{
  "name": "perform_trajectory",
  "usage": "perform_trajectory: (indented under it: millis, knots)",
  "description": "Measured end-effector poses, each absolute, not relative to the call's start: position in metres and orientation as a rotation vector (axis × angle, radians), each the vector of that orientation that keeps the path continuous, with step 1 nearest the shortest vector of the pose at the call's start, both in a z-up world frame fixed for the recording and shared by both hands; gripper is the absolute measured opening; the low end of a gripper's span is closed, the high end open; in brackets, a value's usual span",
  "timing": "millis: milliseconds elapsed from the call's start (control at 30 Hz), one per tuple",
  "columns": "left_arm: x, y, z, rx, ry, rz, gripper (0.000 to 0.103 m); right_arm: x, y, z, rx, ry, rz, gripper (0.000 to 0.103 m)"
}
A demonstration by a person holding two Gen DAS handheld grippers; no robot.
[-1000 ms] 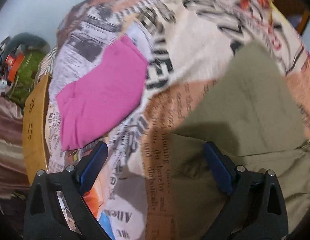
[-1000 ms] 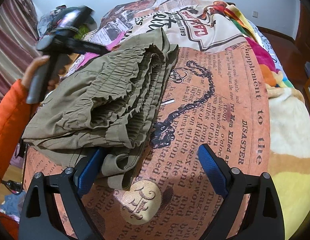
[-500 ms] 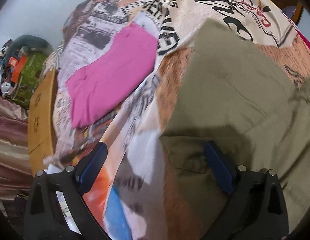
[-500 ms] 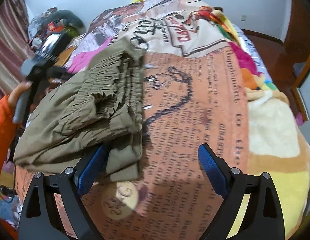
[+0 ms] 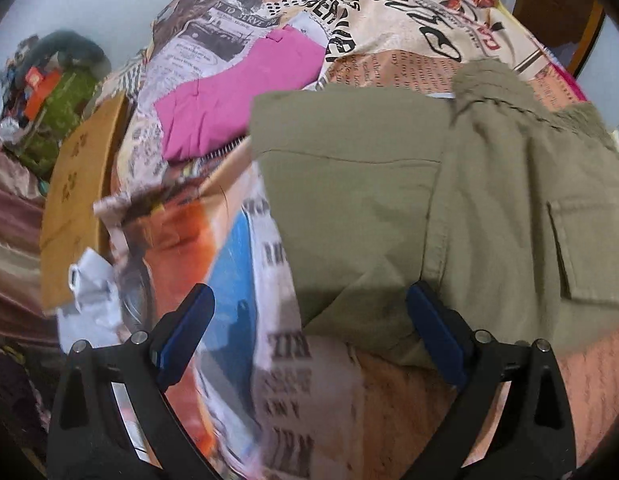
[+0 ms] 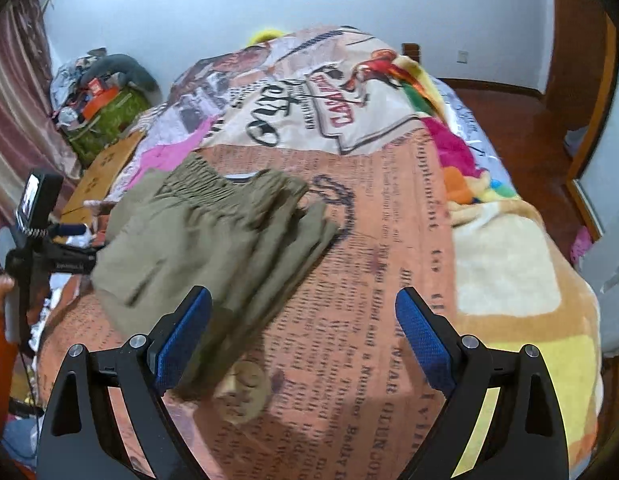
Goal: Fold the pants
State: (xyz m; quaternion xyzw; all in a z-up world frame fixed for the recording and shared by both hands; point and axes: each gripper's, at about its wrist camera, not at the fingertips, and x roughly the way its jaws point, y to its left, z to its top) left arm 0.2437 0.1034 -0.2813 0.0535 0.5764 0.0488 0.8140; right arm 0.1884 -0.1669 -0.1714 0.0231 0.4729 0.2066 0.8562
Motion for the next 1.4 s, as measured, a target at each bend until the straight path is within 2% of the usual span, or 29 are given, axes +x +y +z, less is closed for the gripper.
perform_trajectory:
  millis: [100, 200, 267, 567, 767, 1033, 1233, 1400]
  knots:
    - [0.232, 0.100, -0.278, 0.080, 1.218, 0.076, 0.099, 0.189, -0.153, -0.178, 0.037, 1.007, 0.487, 0.090]
    - [0.227, 0.098, -0.274, 0.079, 1.211, 0.063, 0.098, 0.191, -0.141, -0.187, 0.029, 1.021, 0.527, 0.080]
    - [0.225, 0.101, -0.270, 0.075, 1.195, 0.069, 0.098, 0.196, -0.137, -0.196, 0.049, 1.048, 0.540, 0.067]
    - [0.209, 0.126, -0.283, 0.008, 1.167, 0.173, 0.099, 0.193, -0.137, -0.202, 0.017, 1.040, 0.554, 0.046]
    - [0.207, 0.132, -0.281, -0.001, 1.183, 0.214, 0.098, 0.191, -0.140, -0.199, 0.027, 1.061, 0.549, 0.045]
    - [0.218, 0.117, -0.242, 0.065, 1.096, 0.224, 0.098, 0.205, -0.152, -0.173, 0.039, 1.033, 0.528, 0.045]
    - [0.252, 0.088, -0.211, 0.113, 1.001, 0.153, 0.098, 0.228, -0.150, -0.162, 0.012, 1.001, 0.519, 0.045]
    - [0.286, 0.064, -0.208, 0.113, 0.995, 0.087, 0.098, 0.249, -0.142, -0.163, -0.014, 0.993, 0.525, 0.045]
